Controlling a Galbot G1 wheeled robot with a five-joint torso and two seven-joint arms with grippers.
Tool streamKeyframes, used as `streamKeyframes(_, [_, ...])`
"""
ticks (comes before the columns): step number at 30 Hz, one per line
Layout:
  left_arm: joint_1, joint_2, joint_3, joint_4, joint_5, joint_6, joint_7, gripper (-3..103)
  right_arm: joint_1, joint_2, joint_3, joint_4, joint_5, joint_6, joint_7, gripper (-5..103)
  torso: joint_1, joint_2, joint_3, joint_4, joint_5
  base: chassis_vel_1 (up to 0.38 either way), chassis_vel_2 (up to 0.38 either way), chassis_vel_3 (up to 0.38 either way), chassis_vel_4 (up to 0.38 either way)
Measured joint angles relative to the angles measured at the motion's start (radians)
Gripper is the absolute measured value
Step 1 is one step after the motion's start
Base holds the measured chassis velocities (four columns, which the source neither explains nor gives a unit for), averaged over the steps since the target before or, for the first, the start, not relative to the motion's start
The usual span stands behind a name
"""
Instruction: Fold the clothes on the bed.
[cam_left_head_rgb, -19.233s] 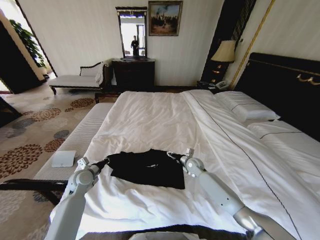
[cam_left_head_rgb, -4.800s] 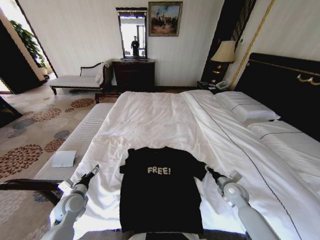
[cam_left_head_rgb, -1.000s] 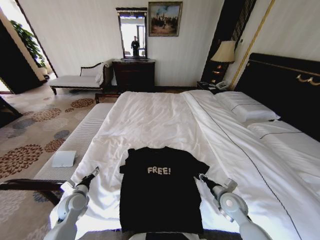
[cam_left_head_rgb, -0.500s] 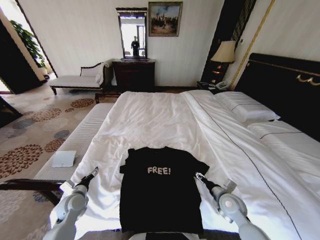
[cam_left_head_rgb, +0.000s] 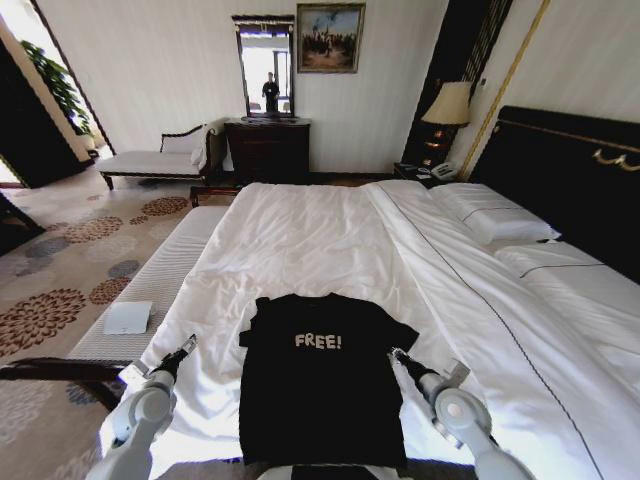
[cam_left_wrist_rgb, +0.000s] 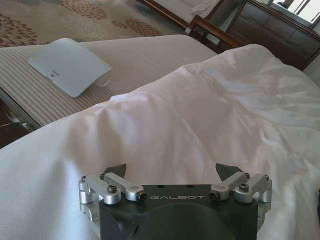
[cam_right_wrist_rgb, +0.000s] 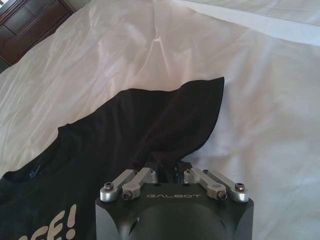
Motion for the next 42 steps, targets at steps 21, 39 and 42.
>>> streamKeyframes(21, [0.003, -0.005, 0.002, 0.006, 0.003, -0.004, 0.002, 100, -0.025, -0.026, 0.025, -0.017, 0.009, -0.024, 0.040, -1, 0.000, 0.000, 0.000, 0.0000, 0.0001, 0.000, 0.000, 0.000, 0.000])
streamKeyframes(39, [0.014, -0.003, -0.012, -0.032, -0.015, -0.005, 0.012, 100, -0.086, -0.026, 0.072, 0.229, 0.014, -0.050, 0.131, 65, 0.000, 0.000, 0.000, -0.0001, -0.0002, 0.000, 0.000, 0.000, 0.000])
streamKeyframes(42, [0.016, -0.003, -0.018, -0.060, -0.033, -0.002, 0.015, 100, -0.064, -0.034, 0.083, 0.238, -0.034, -0.018, 0.105, 76, 0.000, 0.000, 0.000, 0.0002, -0.0002, 0.000, 0.000, 0.000, 0.000])
